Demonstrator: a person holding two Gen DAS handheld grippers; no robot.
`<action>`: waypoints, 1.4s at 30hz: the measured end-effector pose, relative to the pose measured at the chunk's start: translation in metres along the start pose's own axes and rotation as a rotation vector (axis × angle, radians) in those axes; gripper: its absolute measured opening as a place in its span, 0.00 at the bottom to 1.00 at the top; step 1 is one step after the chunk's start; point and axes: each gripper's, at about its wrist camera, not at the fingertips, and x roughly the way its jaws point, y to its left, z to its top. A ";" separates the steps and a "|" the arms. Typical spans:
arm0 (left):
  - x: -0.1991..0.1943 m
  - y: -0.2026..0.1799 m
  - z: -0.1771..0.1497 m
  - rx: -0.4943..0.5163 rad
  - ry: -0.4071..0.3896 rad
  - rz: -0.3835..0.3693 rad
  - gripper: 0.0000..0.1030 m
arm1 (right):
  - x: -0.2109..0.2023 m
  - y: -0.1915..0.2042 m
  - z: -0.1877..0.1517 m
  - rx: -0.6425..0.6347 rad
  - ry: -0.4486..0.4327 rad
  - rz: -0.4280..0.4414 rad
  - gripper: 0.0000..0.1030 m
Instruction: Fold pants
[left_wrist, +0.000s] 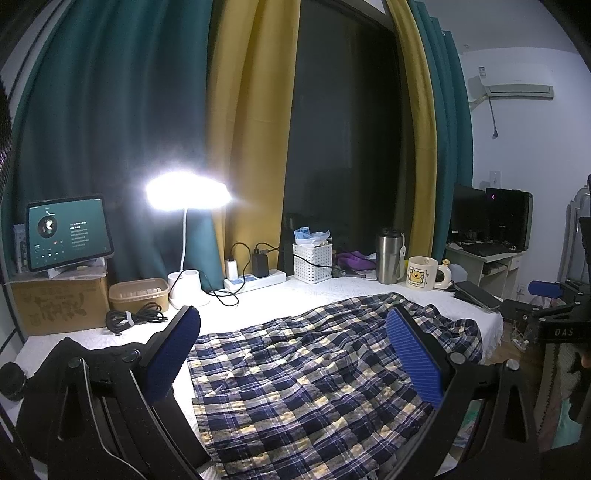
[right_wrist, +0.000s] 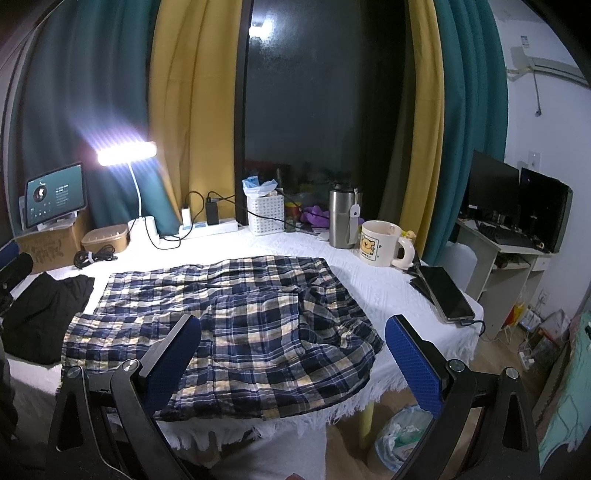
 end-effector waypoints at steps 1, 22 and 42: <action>0.000 0.000 0.000 0.001 -0.001 0.001 0.97 | 0.001 -0.001 0.000 0.000 0.002 0.001 0.97; 0.092 0.025 0.003 -0.016 0.149 0.053 0.97 | 0.116 -0.019 0.026 -0.007 0.131 0.008 0.97; 0.213 0.095 -0.017 -0.078 0.417 0.171 0.97 | 0.259 -0.021 0.086 -0.132 0.186 0.135 0.97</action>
